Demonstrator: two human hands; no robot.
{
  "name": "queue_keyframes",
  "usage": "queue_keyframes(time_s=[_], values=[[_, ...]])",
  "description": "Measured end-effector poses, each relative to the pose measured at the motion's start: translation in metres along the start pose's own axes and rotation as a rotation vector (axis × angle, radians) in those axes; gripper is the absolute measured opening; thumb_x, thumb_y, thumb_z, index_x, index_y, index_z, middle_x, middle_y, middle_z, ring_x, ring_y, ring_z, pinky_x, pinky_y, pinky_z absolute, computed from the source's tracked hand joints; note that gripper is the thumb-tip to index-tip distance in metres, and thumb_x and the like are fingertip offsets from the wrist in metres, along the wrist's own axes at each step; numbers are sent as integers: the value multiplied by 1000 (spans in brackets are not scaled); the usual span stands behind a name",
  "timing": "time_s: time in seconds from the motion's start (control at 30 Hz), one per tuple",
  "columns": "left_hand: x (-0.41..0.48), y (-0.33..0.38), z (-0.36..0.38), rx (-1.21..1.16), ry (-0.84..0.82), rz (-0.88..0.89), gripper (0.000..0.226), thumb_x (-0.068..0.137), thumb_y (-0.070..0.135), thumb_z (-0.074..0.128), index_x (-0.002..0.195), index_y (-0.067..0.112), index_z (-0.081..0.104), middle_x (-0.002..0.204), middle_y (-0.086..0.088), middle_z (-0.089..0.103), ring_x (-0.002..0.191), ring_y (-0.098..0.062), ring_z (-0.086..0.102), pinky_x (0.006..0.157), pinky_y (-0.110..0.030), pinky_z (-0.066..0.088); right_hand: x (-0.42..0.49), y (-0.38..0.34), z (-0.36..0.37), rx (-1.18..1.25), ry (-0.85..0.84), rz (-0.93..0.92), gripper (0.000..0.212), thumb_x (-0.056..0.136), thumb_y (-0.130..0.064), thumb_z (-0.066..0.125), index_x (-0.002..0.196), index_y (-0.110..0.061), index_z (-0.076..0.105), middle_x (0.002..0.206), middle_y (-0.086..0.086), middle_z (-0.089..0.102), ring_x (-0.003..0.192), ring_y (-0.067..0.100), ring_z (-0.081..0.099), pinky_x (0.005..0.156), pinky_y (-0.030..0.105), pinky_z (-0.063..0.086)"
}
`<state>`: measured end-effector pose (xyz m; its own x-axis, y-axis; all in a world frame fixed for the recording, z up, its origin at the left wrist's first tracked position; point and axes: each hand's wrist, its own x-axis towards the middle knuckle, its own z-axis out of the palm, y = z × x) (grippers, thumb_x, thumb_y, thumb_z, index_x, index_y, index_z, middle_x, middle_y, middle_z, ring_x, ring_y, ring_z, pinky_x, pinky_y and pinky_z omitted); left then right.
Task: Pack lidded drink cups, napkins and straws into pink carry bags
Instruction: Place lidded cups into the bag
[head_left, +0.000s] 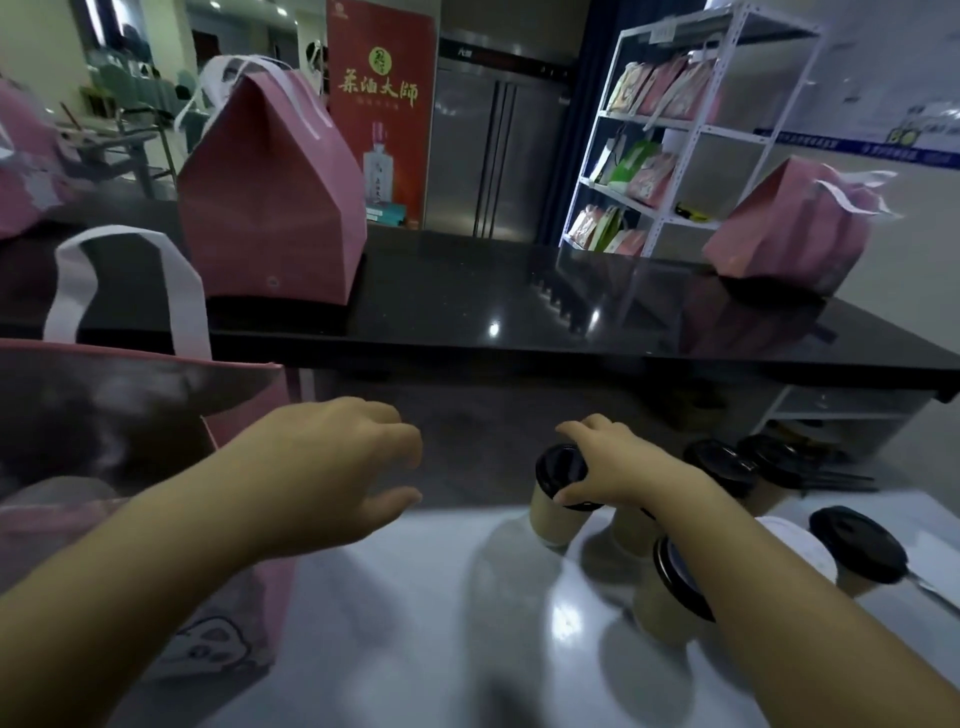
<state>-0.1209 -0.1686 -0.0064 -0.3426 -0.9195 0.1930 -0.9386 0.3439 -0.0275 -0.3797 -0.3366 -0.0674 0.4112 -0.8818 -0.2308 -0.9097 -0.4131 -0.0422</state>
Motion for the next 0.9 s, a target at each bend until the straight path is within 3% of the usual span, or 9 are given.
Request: queue_keyframes(time_s=[0.1,0.2,0.3,0.43,0.6,0.67,0.73,0.9], values=[[6,2,9,11,-20,-14,36,85,58,41,112,36,50,109,16,53,94,-6,53,74,-24,47,15,7,16,35,-56,15,87,77,-46,68,147,-30,18,146,5,25,128,32,34,97,42,44],[7,2,13,-7,-2,-15,35,85,57,43,111,36,51,109,16,53,93,-6,53,73,-23,46,22,10,22,90,-56,22,78,78,-43,66,144,-30,26,139,5,35,117,30,45,92,40,48],[4,1,10,-14,46,-6,35,84,58,41,111,37,52,107,17,53,91,-3,53,71,-20,45,18,7,18,87,69,-14,74,74,-49,63,140,-35,31,130,1,40,112,26,45,87,39,49],[-6,-1,-10,-53,126,14,34,78,55,43,94,32,63,89,16,58,74,-4,55,57,-13,36,0,-14,-5,99,340,-133,70,73,-59,56,137,-37,36,119,-4,42,109,19,40,81,30,42],[-27,-25,-35,-118,232,14,33,80,58,43,91,34,63,89,17,60,73,0,57,61,-28,53,-29,-55,-51,275,604,-329,68,72,-63,50,133,-34,44,108,-5,45,101,16,41,79,28,36],[-40,-41,-43,-125,261,1,29,81,59,44,90,36,61,88,19,59,66,5,56,57,-24,50,-39,-76,-70,362,665,-407,70,70,-66,44,132,-33,46,108,-2,47,100,16,44,78,28,38],[-55,-59,-48,-131,281,-42,25,80,59,47,88,38,58,84,20,58,64,0,59,54,-28,51,-46,-99,-86,490,694,-486,67,70,-64,43,129,-32,49,108,-1,49,100,15,47,79,27,39],[-100,-113,-51,-113,320,-167,26,77,65,50,90,44,56,86,26,57,72,2,57,56,-25,50,-49,-170,-102,718,692,-663,53,74,-56,49,123,-35,53,107,-3,54,101,8,53,81,25,42]])
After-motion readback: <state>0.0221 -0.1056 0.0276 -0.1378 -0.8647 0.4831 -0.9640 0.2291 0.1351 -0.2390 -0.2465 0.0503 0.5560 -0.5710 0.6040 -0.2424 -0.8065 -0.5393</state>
